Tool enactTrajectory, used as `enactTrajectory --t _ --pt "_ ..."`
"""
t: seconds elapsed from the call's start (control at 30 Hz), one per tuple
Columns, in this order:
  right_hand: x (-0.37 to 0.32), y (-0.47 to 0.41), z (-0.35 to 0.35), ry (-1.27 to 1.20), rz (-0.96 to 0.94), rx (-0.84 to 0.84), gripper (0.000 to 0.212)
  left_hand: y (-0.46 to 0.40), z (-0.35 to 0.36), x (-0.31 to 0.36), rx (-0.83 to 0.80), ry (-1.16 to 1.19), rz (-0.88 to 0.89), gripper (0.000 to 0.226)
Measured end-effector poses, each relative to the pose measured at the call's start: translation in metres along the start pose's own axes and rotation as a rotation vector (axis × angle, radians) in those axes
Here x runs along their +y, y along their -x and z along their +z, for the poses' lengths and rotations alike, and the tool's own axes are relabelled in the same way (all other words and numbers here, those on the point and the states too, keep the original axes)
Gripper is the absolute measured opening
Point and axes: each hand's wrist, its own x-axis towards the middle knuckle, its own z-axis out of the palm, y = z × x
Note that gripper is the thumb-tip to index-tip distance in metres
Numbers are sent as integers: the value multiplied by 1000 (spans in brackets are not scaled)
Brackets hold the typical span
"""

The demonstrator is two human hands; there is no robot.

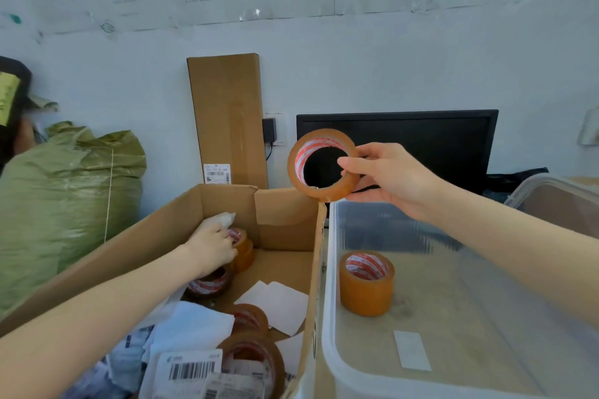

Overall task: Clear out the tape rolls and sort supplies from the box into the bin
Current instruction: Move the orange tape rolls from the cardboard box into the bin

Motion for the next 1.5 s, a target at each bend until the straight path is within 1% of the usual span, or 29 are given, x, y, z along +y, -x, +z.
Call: enactTrajectory --t 0.03,0.1,0.17,0.3,0.43,0.5,0.6,0.67,0.7,0.73,0.8,0.9,0.97,1.03,1.13,1.23,1.33,1.5 --pt "-1 0 -3 0 -1 3 28 0 -3 -1 12 7 19 42" --pt "-3 1 -10 -21 -3 -1 27 0 -9 -6 43 160 5 43" --pt "-4 2 -17 -38 -3 -2 27 -2 -18 -15 114 434 -58 45" --pt "-2 0 -27 -18 6 35 30 -8 -41 -33 350 988 -194 42" --pt "1 -3 -39 -21 23 84 31 -18 -73 -45 574 1367 -300 43" --pt "5 -6 -47 -27 58 101 30 -21 -88 -49 653 1608 -328 39" --pt "14 -13 -59 -31 148 127 23 -23 -108 -49 705 2008 -399 37" --pt "22 -16 -64 8 209 124 16 -24 -119 -48 671 2204 -442 34" --pt "27 -18 -66 32 238 115 15 -24 -123 -47 650 2262 -444 33" --pt "32 -20 -67 54 270 103 16 -24 -126 -46 639 2280 -438 32" --pt "44 -24 -69 108 346 67 20 -25 -129 -43 630 2242 -424 33" --pt "57 -29 -69 232 432 -60 23 -26 -129 -40 606 2164 -451 34" --pt "63 -35 -67 313 458 -114 24 -29 -125 -38 586 2101 -488 35" --pt "68 -39 -63 376 471 -118 22 -31 -122 -37 571 2039 -521 34" --pt "80 -44 -49 456 496 -108 13 -34 -117 -35 554 1998 -551 34" --pt "103 -47 -30 532 524 -138 15 -35 -114 -32 526 1997 -560 33" --pt "122 -49 -18 653 478 -176 21 -37 -111 -28 502 1991 -559 32" --pt "130 -51 -20 707 396 -140 20 -39 -111 -22 486 1978 -556 33"
